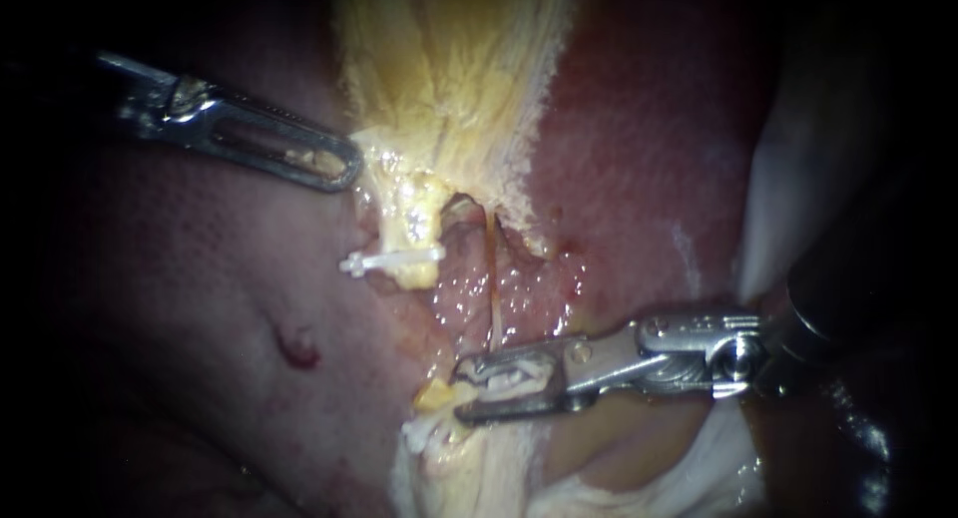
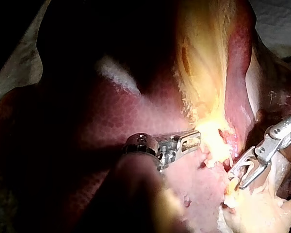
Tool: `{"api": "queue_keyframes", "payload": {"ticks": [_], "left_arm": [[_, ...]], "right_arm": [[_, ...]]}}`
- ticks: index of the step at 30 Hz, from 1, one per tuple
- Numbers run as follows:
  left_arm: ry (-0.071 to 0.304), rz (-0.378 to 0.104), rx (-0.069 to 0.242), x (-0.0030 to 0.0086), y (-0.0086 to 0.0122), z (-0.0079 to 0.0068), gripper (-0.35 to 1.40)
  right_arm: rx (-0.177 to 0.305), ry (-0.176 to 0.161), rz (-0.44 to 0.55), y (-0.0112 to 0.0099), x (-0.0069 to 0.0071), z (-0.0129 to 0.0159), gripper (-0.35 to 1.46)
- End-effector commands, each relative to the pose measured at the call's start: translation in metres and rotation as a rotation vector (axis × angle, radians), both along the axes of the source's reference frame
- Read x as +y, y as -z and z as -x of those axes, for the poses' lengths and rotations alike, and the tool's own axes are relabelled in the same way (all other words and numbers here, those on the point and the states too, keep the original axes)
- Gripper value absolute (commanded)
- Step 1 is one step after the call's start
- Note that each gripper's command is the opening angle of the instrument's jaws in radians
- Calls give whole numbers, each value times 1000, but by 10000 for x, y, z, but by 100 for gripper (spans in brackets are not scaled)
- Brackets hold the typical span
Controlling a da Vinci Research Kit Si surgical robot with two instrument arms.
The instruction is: Clipping first clip right tube
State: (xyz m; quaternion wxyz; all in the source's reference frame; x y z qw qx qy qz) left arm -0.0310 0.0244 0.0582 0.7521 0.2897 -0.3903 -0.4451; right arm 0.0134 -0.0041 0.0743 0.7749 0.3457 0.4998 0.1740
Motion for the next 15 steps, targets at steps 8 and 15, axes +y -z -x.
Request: {"api": "queue_keyframes", "payload": {"ticks": [8, 15], "left_arm": [[0, 0, 0, 0, 0, 0, -35], [0, 0, 0, 0, 0, 0, -35]], "right_arm": [[0, 0, 0, 0, 0, 0, 12], [0, 0, 0, 0, 0, 0, 13]]}}
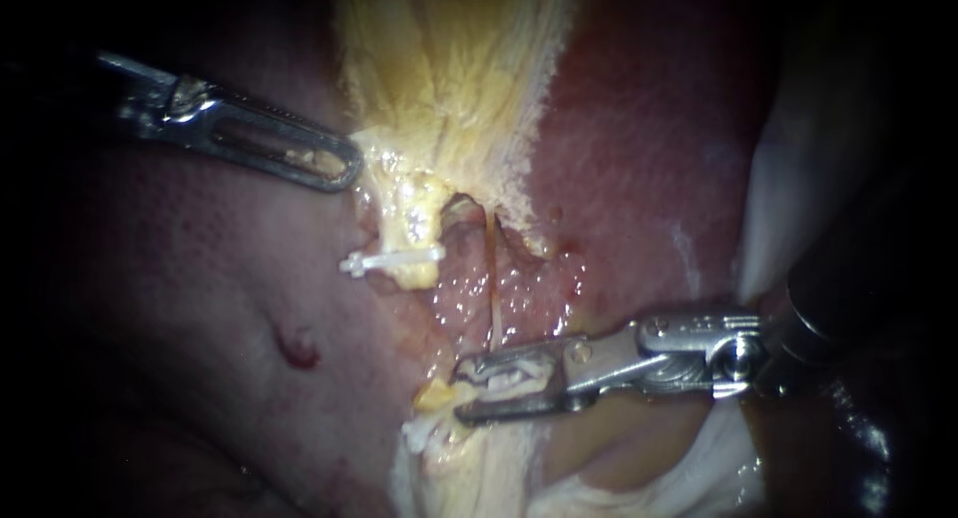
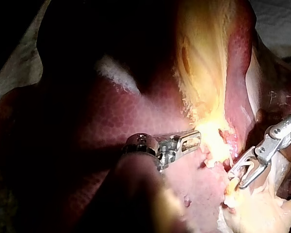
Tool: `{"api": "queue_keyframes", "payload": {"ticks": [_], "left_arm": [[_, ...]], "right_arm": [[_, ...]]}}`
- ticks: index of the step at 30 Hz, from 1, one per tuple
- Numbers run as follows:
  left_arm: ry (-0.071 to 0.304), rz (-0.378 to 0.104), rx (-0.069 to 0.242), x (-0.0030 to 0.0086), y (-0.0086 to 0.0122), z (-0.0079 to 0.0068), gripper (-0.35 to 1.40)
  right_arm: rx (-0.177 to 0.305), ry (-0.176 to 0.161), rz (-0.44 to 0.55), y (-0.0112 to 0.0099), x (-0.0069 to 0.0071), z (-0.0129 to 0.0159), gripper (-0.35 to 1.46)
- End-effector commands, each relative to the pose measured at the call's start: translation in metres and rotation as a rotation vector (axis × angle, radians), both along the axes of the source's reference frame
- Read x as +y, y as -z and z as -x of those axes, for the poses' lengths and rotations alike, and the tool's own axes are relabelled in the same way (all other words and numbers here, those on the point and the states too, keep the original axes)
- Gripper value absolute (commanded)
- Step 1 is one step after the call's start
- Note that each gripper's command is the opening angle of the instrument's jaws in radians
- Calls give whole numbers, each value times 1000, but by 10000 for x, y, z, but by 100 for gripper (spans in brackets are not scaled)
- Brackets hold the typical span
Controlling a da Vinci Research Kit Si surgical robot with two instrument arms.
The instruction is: Clipping first clip right tube
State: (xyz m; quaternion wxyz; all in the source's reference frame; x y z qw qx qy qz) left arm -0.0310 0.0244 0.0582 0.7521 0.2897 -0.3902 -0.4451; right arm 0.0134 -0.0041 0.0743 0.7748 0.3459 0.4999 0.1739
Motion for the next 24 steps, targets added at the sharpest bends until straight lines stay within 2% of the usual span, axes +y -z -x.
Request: {"api": "queue_keyframes", "payload": {"ticks": [1, 13, 24], "left_arm": [[0, 0, 0, 0, 0, 0, -35], [0, 0, 0, 0, 0, 0, -35], [0, 0, 0, 0, 0, -1, -35]], "right_arm": [[0, 0, 0, 0, 0, 0, 14], [0, 1, -11, 9, 4, 8, 42], [9, 10, -27, 26, 21, 34, 45]]}}
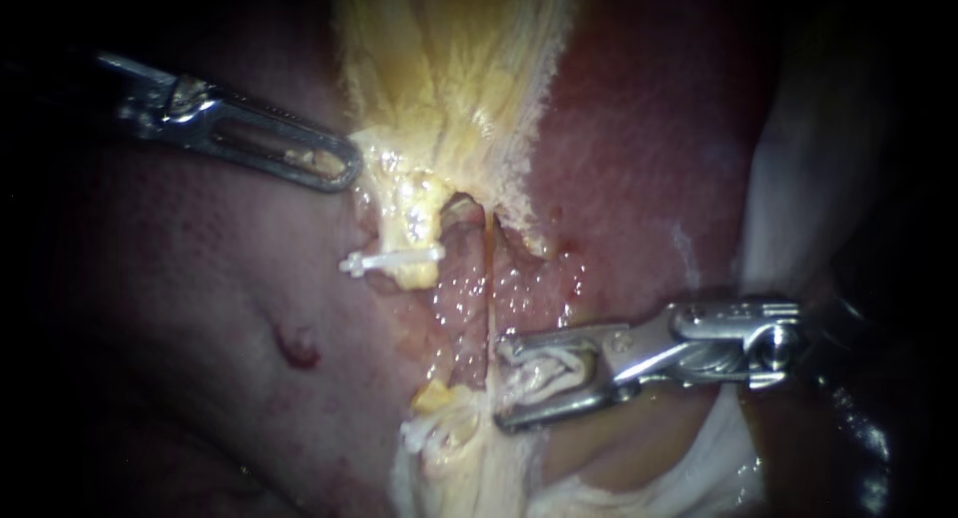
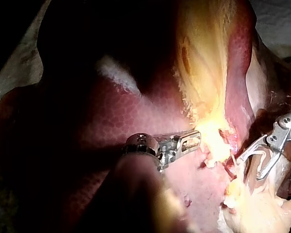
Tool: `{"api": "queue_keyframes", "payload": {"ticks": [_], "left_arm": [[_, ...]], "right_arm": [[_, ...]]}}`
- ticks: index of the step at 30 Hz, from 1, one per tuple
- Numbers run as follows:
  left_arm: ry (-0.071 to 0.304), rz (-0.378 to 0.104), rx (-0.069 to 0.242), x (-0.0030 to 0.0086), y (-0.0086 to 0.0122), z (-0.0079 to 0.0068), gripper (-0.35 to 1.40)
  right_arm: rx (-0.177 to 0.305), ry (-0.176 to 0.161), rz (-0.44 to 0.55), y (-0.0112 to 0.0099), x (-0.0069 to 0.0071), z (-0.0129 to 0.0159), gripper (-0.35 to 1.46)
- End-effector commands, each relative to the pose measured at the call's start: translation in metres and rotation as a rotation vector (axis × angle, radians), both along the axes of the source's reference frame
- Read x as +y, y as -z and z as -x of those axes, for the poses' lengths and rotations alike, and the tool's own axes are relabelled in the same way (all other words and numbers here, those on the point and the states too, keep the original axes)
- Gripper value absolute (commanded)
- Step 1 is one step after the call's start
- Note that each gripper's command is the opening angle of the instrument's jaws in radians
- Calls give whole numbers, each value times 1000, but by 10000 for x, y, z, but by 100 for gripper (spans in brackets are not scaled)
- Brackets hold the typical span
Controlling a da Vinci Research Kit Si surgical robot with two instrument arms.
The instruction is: Clipping first clip right tube
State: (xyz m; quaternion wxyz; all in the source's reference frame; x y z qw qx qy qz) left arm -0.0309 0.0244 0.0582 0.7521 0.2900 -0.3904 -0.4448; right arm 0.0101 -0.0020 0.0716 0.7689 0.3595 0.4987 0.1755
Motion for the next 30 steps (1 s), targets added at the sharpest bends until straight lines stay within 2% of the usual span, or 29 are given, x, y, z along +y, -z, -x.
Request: {"api": "queue_keyframes", "payload": {"ticks": [1, 13, 30], "left_arm": [[0, 0, 0, 0, 0, 0, -35], [0, 0, 0, 0, 0, 0, -35], [0, 0, 0, 0, 0, 0, -35]], "right_arm": [[0, -2, 1, 0, 1, 2, 45], [-3, -10, 2, -4, 9, 13, 46], [-3, -16, 13, -21, 11, -2, 49]]}}
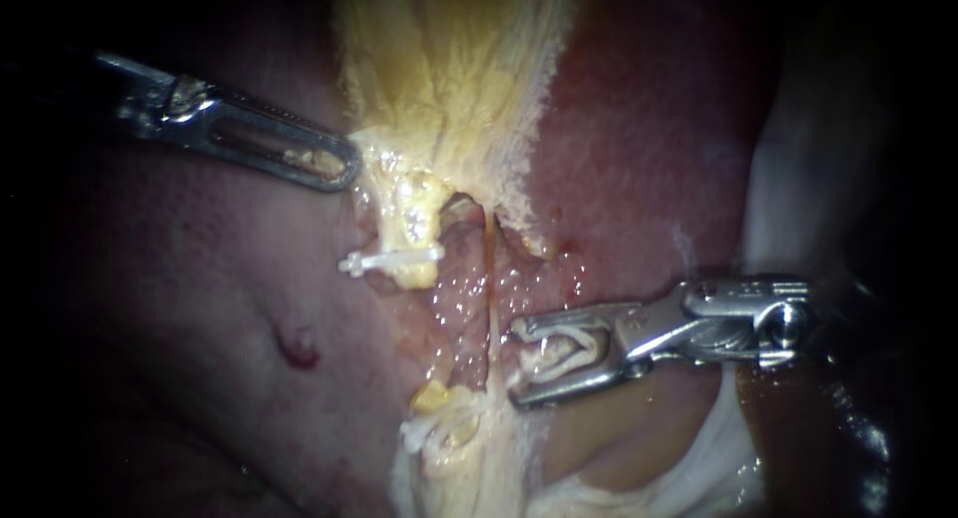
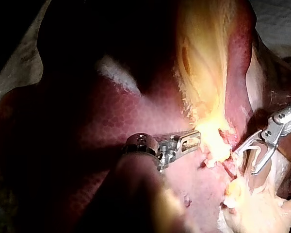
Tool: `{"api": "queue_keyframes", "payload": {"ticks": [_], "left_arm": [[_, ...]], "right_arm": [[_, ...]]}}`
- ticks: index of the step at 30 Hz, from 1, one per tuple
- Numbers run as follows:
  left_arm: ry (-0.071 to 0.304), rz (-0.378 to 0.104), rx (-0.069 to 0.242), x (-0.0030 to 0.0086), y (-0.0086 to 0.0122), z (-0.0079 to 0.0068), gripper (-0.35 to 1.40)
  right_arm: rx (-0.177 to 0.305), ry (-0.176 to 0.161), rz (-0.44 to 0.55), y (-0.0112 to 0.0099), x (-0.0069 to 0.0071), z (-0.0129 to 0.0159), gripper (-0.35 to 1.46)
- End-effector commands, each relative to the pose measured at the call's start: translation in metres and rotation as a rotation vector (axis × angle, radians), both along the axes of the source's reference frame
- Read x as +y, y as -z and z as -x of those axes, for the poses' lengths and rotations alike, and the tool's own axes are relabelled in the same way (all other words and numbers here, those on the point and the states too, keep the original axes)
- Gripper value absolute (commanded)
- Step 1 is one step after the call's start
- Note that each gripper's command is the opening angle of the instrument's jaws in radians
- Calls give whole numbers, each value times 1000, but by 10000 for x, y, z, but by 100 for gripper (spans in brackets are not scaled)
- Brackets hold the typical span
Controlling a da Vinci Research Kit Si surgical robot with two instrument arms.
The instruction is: Clipping first clip right tube
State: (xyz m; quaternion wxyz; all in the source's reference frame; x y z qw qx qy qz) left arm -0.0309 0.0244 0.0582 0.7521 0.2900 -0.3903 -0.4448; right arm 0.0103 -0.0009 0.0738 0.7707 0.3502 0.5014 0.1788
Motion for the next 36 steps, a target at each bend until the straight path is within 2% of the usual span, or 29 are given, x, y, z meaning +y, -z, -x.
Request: {"api": "queue_keyframes", "payload": {"ticks": [1, 14, 29, 36], "left_arm": [[0, 0, 0, 0, 0, 0, -35], [0, 0, 0, 0, 0, 0, -35], [0, 0, 0, 0, 0, 0, -35], [0, 0, 0, 0, 0, 1, -35]], "right_arm": [[0, -1, 1, -3, 0, -1, 49], [10, -11, 3, -22, 5, -7, 50], [27, -28, -1, -24, 8, -18, 50], [62, -23, -16, -24, 6, -28, 50]]}}
